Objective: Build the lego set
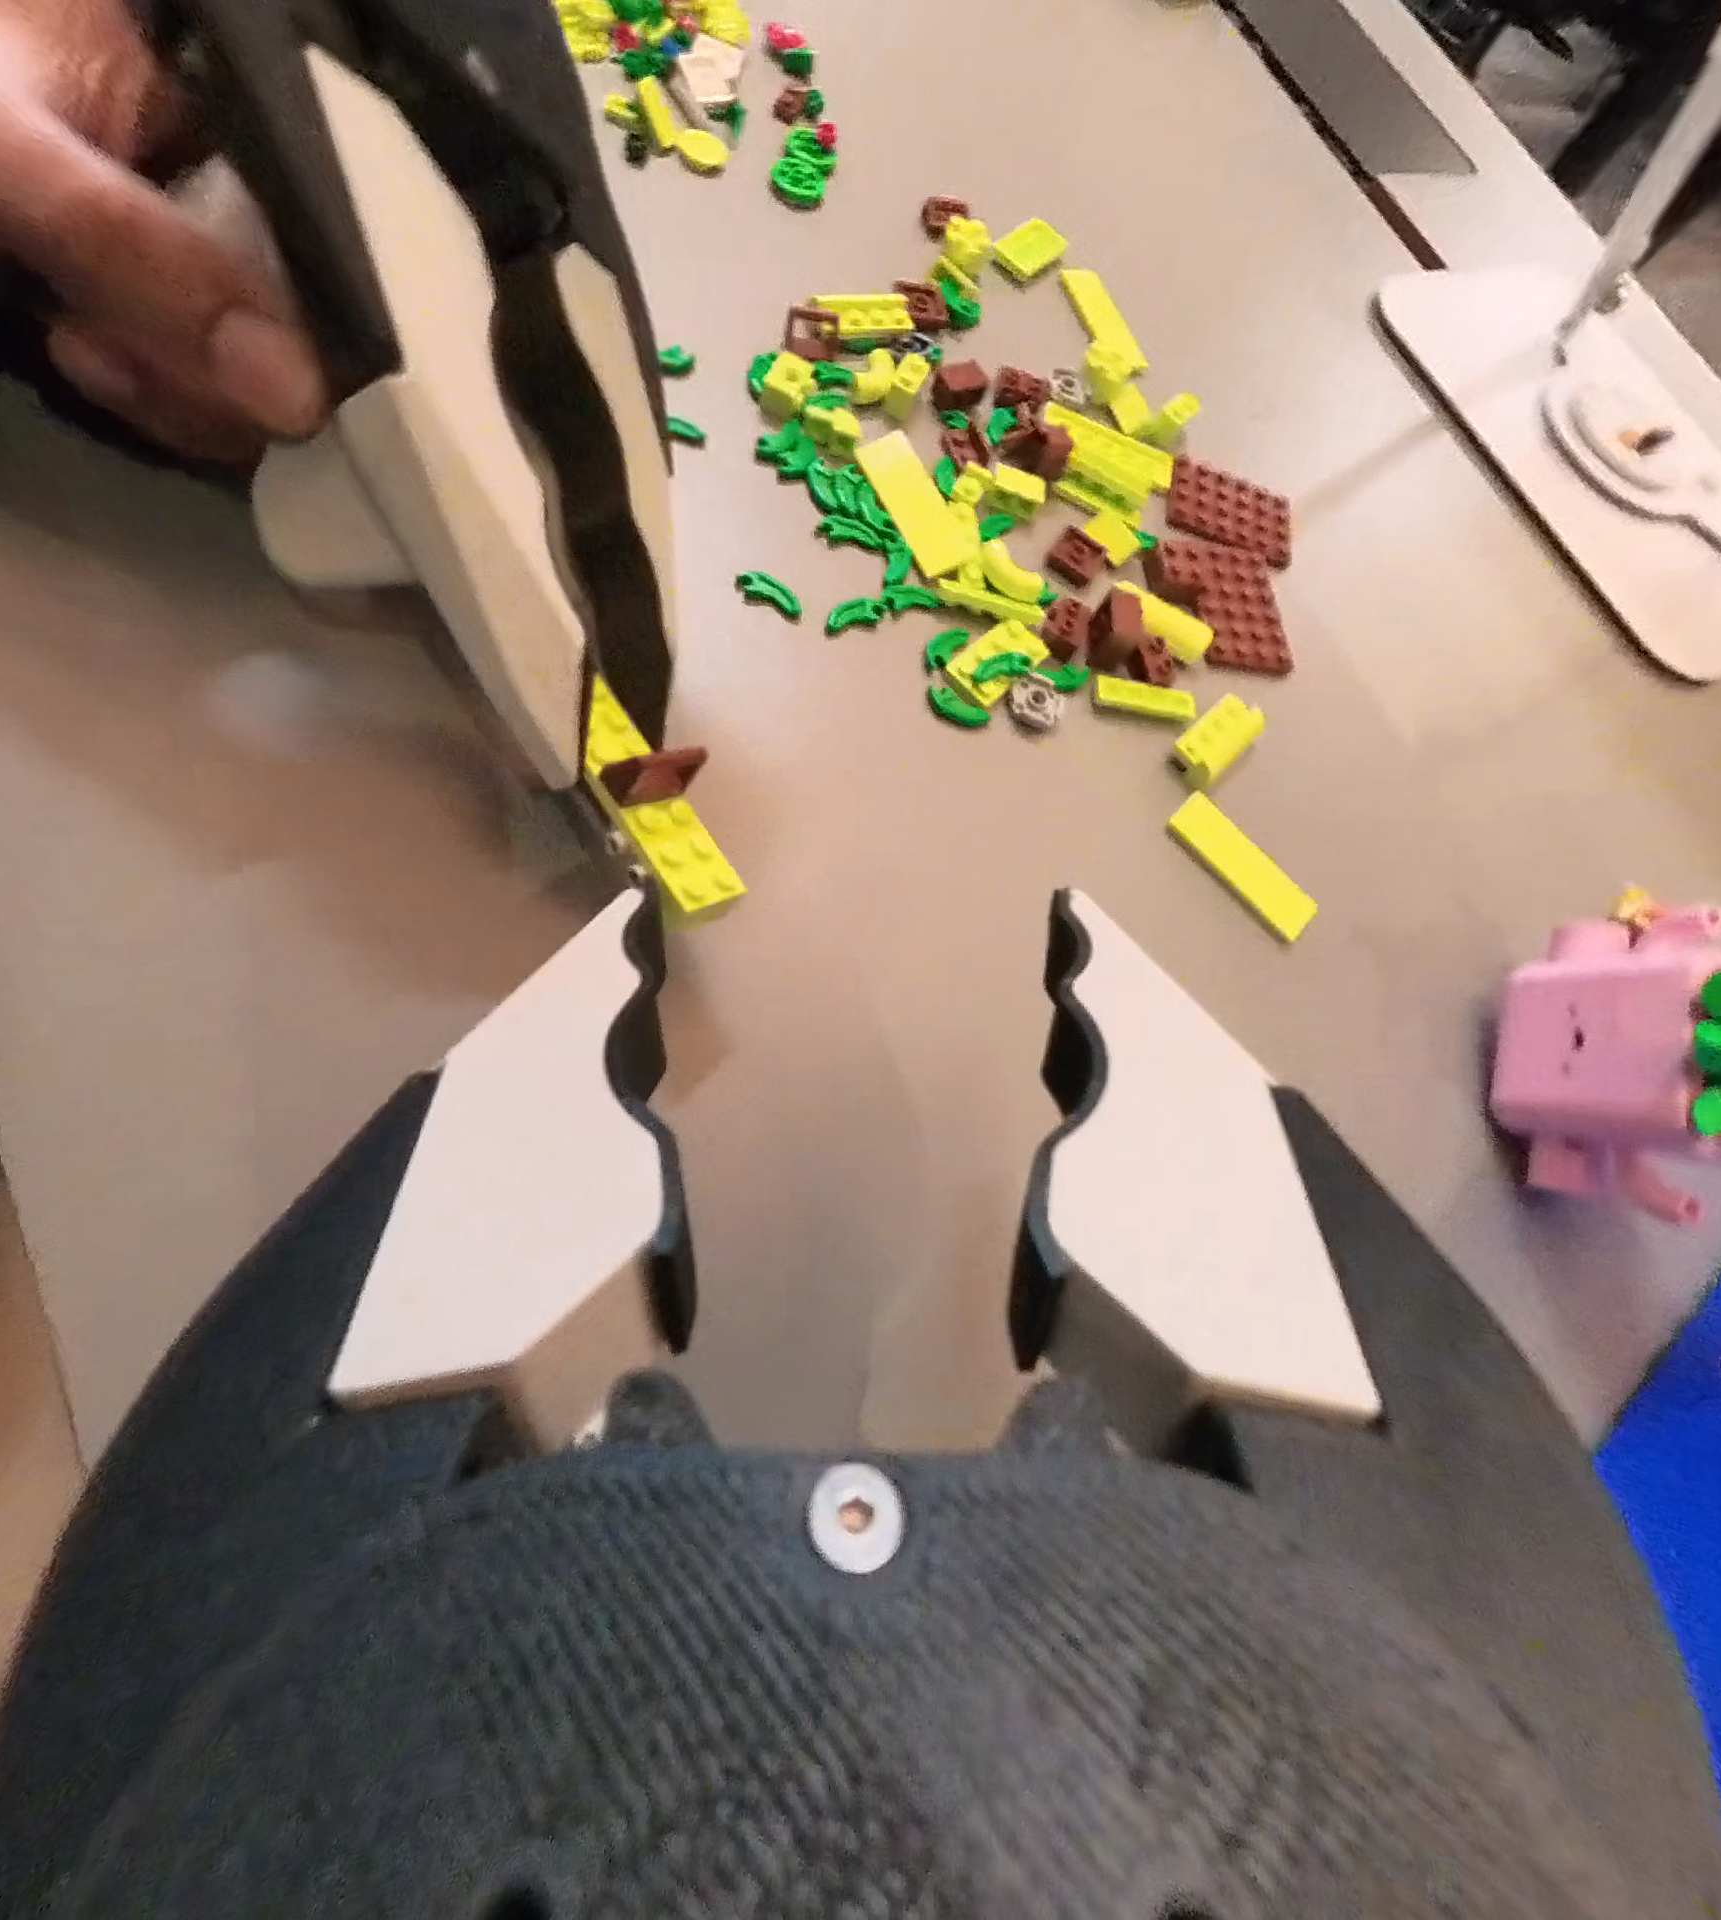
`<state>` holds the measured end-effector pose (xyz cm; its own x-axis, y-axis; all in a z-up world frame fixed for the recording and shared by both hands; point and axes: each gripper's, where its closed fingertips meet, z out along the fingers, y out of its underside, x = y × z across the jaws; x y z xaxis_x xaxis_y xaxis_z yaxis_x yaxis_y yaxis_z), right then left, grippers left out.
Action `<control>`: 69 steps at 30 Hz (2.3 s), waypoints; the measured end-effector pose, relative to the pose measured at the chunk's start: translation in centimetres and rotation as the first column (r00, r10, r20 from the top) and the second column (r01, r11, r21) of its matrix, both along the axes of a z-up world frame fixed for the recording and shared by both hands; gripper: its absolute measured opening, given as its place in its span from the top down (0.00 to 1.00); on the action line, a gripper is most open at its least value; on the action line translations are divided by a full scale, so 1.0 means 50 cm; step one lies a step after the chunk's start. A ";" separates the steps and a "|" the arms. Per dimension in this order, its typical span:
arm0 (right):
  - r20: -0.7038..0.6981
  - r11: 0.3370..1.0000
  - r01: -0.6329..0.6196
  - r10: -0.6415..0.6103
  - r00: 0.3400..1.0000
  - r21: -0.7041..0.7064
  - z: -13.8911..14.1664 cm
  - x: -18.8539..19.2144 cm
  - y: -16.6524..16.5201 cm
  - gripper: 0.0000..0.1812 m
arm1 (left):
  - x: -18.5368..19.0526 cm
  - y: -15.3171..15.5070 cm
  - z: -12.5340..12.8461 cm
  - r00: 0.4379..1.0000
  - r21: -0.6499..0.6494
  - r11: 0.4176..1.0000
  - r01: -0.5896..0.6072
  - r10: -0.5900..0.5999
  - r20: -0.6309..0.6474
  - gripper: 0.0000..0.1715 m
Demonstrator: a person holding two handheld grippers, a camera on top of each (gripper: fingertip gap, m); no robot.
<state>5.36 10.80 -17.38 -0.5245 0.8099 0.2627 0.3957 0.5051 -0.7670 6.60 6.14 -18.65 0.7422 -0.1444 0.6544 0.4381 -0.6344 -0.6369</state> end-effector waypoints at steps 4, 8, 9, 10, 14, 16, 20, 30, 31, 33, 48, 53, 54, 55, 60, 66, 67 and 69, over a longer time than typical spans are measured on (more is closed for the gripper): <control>0.006 0.994 0.022 -0.022 1.000 -0.103 -0.005 0.014 0.005 0.57 | 0.010 0.008 -0.026 0.993 -0.062 0.998 0.032 -0.039 -0.113 0.91; 0.002 0.987 0.035 -0.035 0.999 -0.158 -0.007 0.023 0.009 0.57 | 0.012 0.013 -0.035 0.985 -0.084 0.995 0.043 -0.057 -0.165 0.91; -0.002 0.985 0.037 -0.038 0.999 -0.170 -0.007 0.024 0.009 0.57 | 0.012 0.015 -0.035 0.986 -0.084 0.995 0.048 -0.061 -0.158 0.91; -0.007 0.983 0.036 -0.038 0.999 -0.183 -0.006 0.024 0.008 0.57 | 0.012 0.015 -0.034 0.987 -0.083 0.995 0.049 -0.061 -0.149 0.91; -0.036 0.972 0.038 -0.048 0.998 -0.232 0.003 0.019 0.003 0.57 | 0.003 0.015 -0.030 0.991 -0.073 0.997 0.032 -0.041 -0.125 0.88; -0.058 0.961 0.050 -0.068 0.996 -0.270 0.014 0.010 0.005 0.57 | -0.002 0.013 -0.030 0.990 -0.074 0.997 0.024 -0.034 -0.135 0.87; -0.113 0.920 0.061 -0.114 0.987 -0.388 0.054 -0.015 0.013 0.57 | -0.025 0.002 -0.026 0.980 -0.071 0.997 0.007 -0.022 -0.200 0.85; -0.300 0.821 0.006 -0.215 0.929 -0.571 0.129 -0.102 0.009 0.76 | -0.269 -0.077 0.071 0.804 0.152 0.931 -0.333 0.364 -0.470 0.90; -0.306 0.818 -0.004 -0.210 0.929 -0.575 0.131 -0.106 0.006 0.77 | -0.288 -0.090 0.073 0.775 0.155 0.920 -0.360 0.387 -0.500 0.91; -0.309 0.828 -0.027 -0.178 0.934 -0.560 0.129 -0.103 -0.004 0.78 | -0.329 -0.120 0.069 0.707 0.153 0.895 -0.419 0.427 -0.563 0.93; -0.280 0.835 -0.008 -0.176 0.944 -0.550 0.117 -0.107 0.000 0.82 | -0.368 -0.160 0.009 0.752 0.083 0.873 -0.481 0.459 -0.473 0.98; -0.273 0.819 -0.012 -0.177 0.945 -0.573 0.120 -0.106 0.004 0.82 | -0.331 -0.124 -0.017 0.819 -0.008 0.884 -0.467 0.429 -0.381 0.96; -0.274 0.818 -0.013 -0.177 0.945 -0.576 0.120 -0.106 0.005 0.82 | -0.327 -0.120 -0.018 0.829 -0.014 0.886 -0.463 0.428 -0.361 0.95; -0.275 0.817 -0.015 -0.177 0.945 -0.577 0.121 -0.106 0.005 0.82 | -0.328 -0.118 -0.020 0.829 -0.020 0.884 -0.468 0.431 -0.356 0.93; -0.285 0.821 -0.024 -0.170 0.943 -0.571 0.122 -0.104 0.003 0.83 | -0.343 -0.121 -0.036 0.810 -0.071 0.854 -0.516 0.458 -0.366 0.96; -0.300 0.841 -0.030 -0.159 0.940 -0.540 0.121 -0.101 -0.005 0.83 | -0.345 -0.131 -0.013 0.801 -0.040 0.852 -0.523 0.475 -0.365 1.00; -0.305 0.845 -0.031 -0.159 0.939 -0.535 0.121 -0.101 -0.006 0.83 | -0.342 -0.133 0.000 0.802 -0.014 0.856 -0.518 0.479 -0.356 1.00; -0.319 0.850 -0.036 -0.157 0.935 -0.526 0.123 -0.099 -0.007 0.84 | -0.308 -0.131 0.040 0.827 0.090 0.891 -0.446 0.448 -0.340 1.00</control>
